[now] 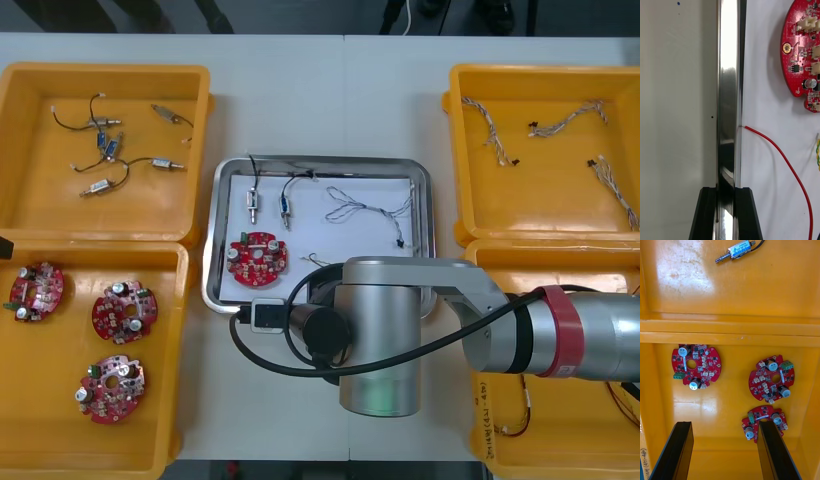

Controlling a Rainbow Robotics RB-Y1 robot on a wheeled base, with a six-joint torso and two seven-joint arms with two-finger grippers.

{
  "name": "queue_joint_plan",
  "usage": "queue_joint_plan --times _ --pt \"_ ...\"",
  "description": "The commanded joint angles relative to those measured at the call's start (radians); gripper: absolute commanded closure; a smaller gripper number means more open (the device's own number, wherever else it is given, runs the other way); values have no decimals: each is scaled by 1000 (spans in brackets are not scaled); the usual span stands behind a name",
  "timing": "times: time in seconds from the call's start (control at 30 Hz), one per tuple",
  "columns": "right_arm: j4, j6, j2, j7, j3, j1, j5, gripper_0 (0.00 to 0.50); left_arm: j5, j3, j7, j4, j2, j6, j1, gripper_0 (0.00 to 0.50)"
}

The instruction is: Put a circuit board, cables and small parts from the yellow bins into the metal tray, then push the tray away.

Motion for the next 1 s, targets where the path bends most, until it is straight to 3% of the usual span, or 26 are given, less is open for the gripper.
queue_joint_plan --times 0.03,0.37,0.8,1.0 --pt "-8 -5 -48 22 16 -41 12 500 -10 31 -74 -28 -9 7 22 0" --pt "46 -23 -51 27 16 -90 9 500 -10 31 -74 -28 -9 7 22 0" --pt "144 -65 -42 28 17 -197 -86 500 -10 31 -74 -28 -9 7 22 0" --pt "176 -88 -45 31 43 -239 -89 500 -10 31 -74 -28 -9 7 22 0"
